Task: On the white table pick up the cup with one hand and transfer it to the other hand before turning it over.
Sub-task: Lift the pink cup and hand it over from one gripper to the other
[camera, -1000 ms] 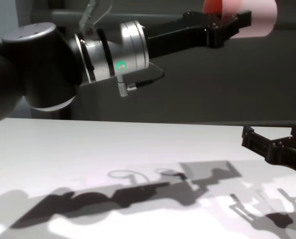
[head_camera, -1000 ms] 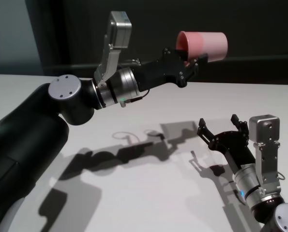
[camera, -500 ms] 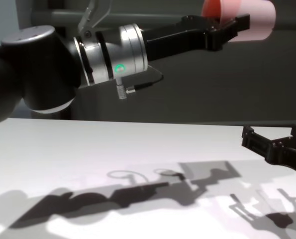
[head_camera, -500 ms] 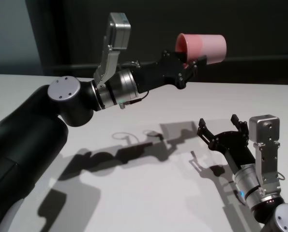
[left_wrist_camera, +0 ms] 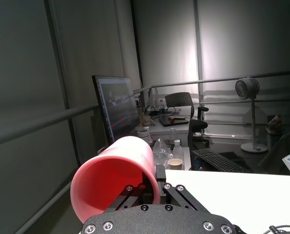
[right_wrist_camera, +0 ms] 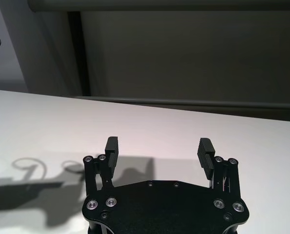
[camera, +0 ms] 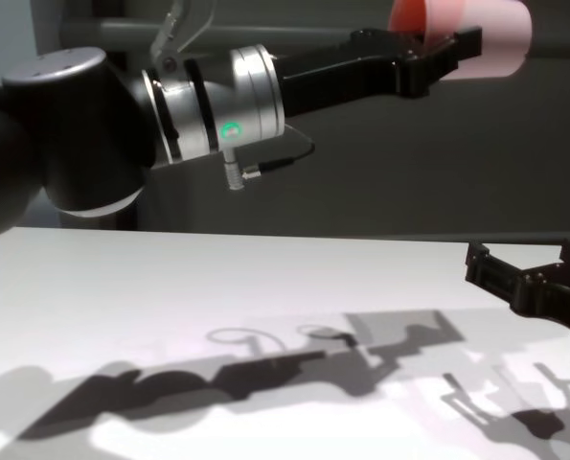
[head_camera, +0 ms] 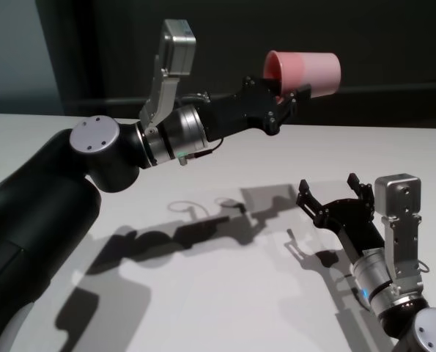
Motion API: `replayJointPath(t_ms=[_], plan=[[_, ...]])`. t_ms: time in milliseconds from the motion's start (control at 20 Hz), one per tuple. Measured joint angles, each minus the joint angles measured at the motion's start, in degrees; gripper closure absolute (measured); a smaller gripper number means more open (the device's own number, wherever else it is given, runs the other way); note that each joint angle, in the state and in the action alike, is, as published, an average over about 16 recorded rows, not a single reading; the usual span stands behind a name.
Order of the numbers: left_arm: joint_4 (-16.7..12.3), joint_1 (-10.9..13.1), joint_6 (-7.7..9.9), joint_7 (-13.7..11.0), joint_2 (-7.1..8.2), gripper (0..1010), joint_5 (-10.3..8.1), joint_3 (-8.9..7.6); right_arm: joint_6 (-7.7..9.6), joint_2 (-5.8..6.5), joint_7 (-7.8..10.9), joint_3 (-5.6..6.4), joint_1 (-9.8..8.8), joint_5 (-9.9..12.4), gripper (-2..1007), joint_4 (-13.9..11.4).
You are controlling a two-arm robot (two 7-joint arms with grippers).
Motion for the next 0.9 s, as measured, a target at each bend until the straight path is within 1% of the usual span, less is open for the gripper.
replayJointPath(t_ms=[400,600,650,750,900], plan=[[-0.07,-0.01,0.00,0.05,0.03,962,0.12,0.04,-0.04,-0.01,0.27,0.07,-0.04,-0.18,5,-0.27],[-0.09,-0.02,0.00,0.07,0.05,962,0.16,0.05,-0.27,-0.09,1.22,0.59,-0.31,0.16,5,-1.21],[-0.10,-0.02,0.00,0.08,0.05,962,0.17,0.05,-0.38,-0.15,1.66,0.85,-0.44,0.53,5,-1.53],[-0.11,-0.02,0.00,0.09,0.05,962,0.18,0.06,-0.67,-0.41,2.90,1.65,-0.75,2.01,5,-2.25],[-0.12,-0.02,0.00,0.09,0.06,962,0.20,0.06,-1.18,-1.05,5.38,3.31,-1.30,5.61,5,-3.34]])
